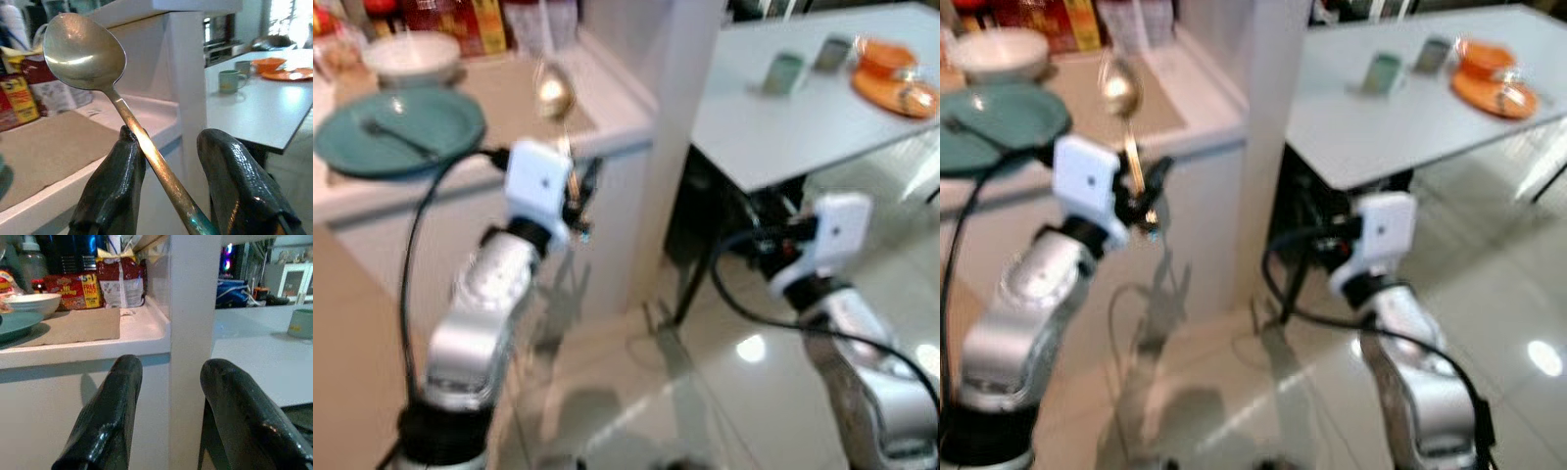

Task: Setting the table

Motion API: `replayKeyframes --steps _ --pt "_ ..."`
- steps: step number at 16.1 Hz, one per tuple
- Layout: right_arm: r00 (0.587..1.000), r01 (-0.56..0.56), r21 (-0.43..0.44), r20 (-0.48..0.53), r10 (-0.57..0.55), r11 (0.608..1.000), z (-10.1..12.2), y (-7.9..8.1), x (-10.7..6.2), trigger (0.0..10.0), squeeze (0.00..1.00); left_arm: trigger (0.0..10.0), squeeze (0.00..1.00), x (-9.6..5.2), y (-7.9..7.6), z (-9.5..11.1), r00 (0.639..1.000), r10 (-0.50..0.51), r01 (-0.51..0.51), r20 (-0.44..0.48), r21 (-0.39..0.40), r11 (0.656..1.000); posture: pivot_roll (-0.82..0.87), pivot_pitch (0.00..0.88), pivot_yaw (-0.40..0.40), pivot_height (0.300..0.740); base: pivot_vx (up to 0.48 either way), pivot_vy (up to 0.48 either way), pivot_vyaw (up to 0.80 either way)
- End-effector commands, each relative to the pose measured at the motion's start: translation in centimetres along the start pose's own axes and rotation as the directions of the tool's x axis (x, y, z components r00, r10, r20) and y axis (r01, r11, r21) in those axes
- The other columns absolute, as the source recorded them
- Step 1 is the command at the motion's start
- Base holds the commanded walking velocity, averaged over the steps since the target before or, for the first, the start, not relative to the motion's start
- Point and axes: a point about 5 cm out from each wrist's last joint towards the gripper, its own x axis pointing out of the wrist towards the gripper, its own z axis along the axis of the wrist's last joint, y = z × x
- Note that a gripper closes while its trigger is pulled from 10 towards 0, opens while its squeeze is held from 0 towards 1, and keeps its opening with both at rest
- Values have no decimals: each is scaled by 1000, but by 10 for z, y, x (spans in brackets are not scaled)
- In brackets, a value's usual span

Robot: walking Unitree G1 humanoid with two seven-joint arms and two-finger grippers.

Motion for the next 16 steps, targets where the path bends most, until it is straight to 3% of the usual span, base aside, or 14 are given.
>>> replayKeyframes --steps 1,8,16 --pt "999 34 -37 18 -33 999 5 -5 -1 10000 0 10000 0 3 -1 2 1000 12 -12 5 -1 1000 72 46 1 740 0 -480 0" --pt "994 106 -68 6 -106 992 2 -10 3 10000 0 10000 0 9 11 -2 999 31 -30 -10 15 999 69 36 45 740 0 -480 755" --pt "983 184 -109 16 -183 977 4 -22 1 10000 0 10000 0 19 10 -7 999 37 -37 -18 13 999 53 38 72 740 0 -480 800"
